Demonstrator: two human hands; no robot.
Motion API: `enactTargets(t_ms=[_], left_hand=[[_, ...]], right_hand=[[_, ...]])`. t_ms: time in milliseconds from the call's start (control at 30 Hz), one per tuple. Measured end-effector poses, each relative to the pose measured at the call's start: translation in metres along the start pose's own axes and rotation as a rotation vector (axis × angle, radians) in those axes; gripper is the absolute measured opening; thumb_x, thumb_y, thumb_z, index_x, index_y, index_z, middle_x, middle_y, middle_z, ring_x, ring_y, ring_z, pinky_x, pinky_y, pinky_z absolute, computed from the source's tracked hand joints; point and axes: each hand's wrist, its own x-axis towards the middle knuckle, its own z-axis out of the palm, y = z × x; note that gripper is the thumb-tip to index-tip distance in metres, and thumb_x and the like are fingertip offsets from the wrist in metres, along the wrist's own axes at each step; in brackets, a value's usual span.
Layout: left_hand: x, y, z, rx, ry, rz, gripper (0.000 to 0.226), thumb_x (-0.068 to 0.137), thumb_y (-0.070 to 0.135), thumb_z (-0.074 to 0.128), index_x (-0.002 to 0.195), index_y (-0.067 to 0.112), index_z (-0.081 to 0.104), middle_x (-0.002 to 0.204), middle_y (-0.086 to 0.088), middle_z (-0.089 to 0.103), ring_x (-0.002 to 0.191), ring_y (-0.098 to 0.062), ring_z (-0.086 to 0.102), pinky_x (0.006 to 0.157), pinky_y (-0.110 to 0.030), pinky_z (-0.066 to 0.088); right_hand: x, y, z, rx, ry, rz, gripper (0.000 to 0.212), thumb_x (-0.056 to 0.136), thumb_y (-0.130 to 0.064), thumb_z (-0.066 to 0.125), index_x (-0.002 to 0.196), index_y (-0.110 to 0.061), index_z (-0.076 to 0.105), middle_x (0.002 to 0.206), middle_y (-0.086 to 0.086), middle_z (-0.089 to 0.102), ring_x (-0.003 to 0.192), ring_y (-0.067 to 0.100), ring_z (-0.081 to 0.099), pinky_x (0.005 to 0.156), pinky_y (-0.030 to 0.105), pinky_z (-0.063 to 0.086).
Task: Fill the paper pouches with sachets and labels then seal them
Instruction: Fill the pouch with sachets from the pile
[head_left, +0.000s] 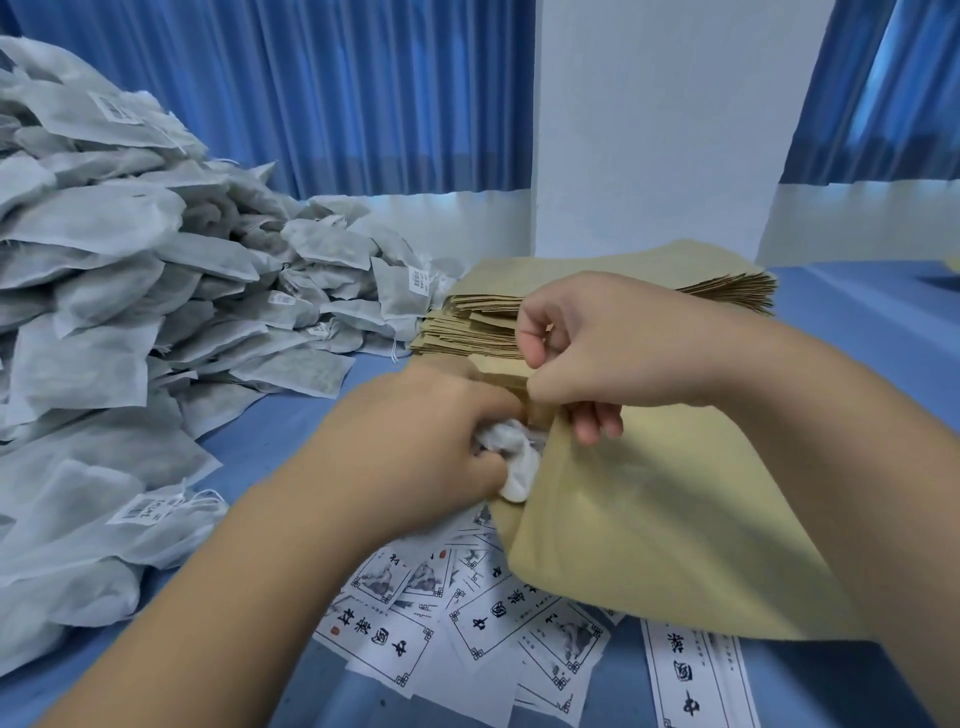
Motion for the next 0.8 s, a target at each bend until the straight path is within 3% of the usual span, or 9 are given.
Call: enactTargets(t_ms=[67, 133, 200, 333, 567, 667, 733, 800], left_hand=[[-0.001, 0.004, 0.003, 0.129, 0.019, 0.022, 0.02, 0.084, 0.042, 0.05, 0.1, 0.037, 0.061, 0.099, 0.01, 0.052, 0.084, -0.011, 0.053, 0.06, -0.028, 0.044], [0.0, 0.008, 0.006, 0.175, 0.047, 0.031, 0.023, 0.088, 0.047, 0.044, 0.09, 0.028, 0.057, 0.093, 0.007, 0.049, 0.079, -0.015, 0.053, 0.054, -0.027, 0.036], [0.001, 0.008, 0.009, 0.155, 0.044, 0.032, 0.028, 0.087, 0.05, 0.042, 0.091, 0.026, 0.057, 0.095, 0.006, 0.051, 0.082, -0.018, 0.055, 0.057, -0.027, 0.038], [0.0, -0.002, 0.011, -0.024, -0.047, 0.037, 0.036, 0.073, 0.064, 0.046, 0.1, 0.041, 0.054, 0.099, 0.012, 0.053, 0.091, -0.01, 0.055, 0.068, -0.028, 0.045], [0.005, -0.01, 0.023, -0.009, -0.183, 0.113, 0.026, 0.078, 0.041, 0.054, 0.104, 0.038, 0.057, 0.109, 0.017, 0.053, 0.098, -0.007, 0.053, 0.069, -0.029, 0.048], [0.005, -0.01, 0.025, 0.015, -0.197, 0.128, 0.027, 0.08, 0.04, 0.052, 0.107, 0.037, 0.055, 0.108, 0.015, 0.051, 0.097, -0.008, 0.053, 0.07, -0.031, 0.05], [0.004, -0.01, 0.025, 0.022, -0.218, 0.14, 0.027, 0.083, 0.038, 0.05, 0.11, 0.039, 0.056, 0.11, 0.016, 0.051, 0.098, -0.008, 0.053, 0.073, -0.031, 0.05], [0.004, -0.011, 0.025, 0.029, -0.261, 0.151, 0.028, 0.086, 0.034, 0.047, 0.112, 0.04, 0.055, 0.115, 0.017, 0.049, 0.102, -0.009, 0.053, 0.076, -0.031, 0.05]], right_hand=[[0.001, -0.002, 0.004, 0.029, -0.012, -0.004, 0.013, 0.072, 0.002, 0.052, 0.078, -0.009, 0.049, 0.048, 0.004, 0.058, 0.037, 0.015, 0.058, 0.035, 0.018, 0.038], [0.004, -0.003, 0.009, 0.041, -0.014, -0.01, 0.012, 0.071, 0.001, 0.053, 0.076, -0.009, 0.049, 0.047, 0.004, 0.058, 0.036, 0.014, 0.057, 0.034, 0.018, 0.037], [0.007, -0.003, 0.015, 0.039, -0.004, -0.008, 0.012, 0.07, 0.0, 0.053, 0.073, -0.011, 0.048, 0.044, 0.003, 0.058, 0.034, 0.012, 0.055, 0.034, 0.017, 0.035], [0.013, 0.004, 0.02, 0.1, 0.02, 0.009, 0.014, 0.073, 0.001, 0.053, 0.072, -0.011, 0.047, 0.041, 0.003, 0.055, 0.035, 0.013, 0.054, 0.034, 0.018, 0.035], [0.011, 0.019, 0.02, 0.181, -0.112, 0.111, 0.008, 0.083, -0.002, 0.057, 0.083, -0.008, 0.053, 0.05, 0.003, 0.058, 0.046, 0.019, 0.06, 0.039, 0.023, 0.042], [0.005, 0.038, 0.004, 0.101, 0.107, 0.157, 0.011, 0.086, -0.022, 0.063, 0.084, -0.012, 0.059, 0.063, 0.002, 0.065, 0.055, 0.018, 0.065, 0.045, 0.028, 0.048], [-0.005, 0.061, -0.006, -0.091, 0.359, 0.23, 0.014, 0.085, -0.033, 0.061, 0.08, -0.019, 0.06, 0.072, 0.0, 0.067, 0.064, 0.019, 0.065, 0.053, 0.032, 0.051], [-0.019, 0.092, -0.009, -0.32, 0.507, 0.337, 0.016, 0.087, -0.038, 0.057, 0.08, -0.023, 0.059, 0.081, -0.002, 0.065, 0.073, 0.017, 0.06, 0.061, 0.03, 0.046]])
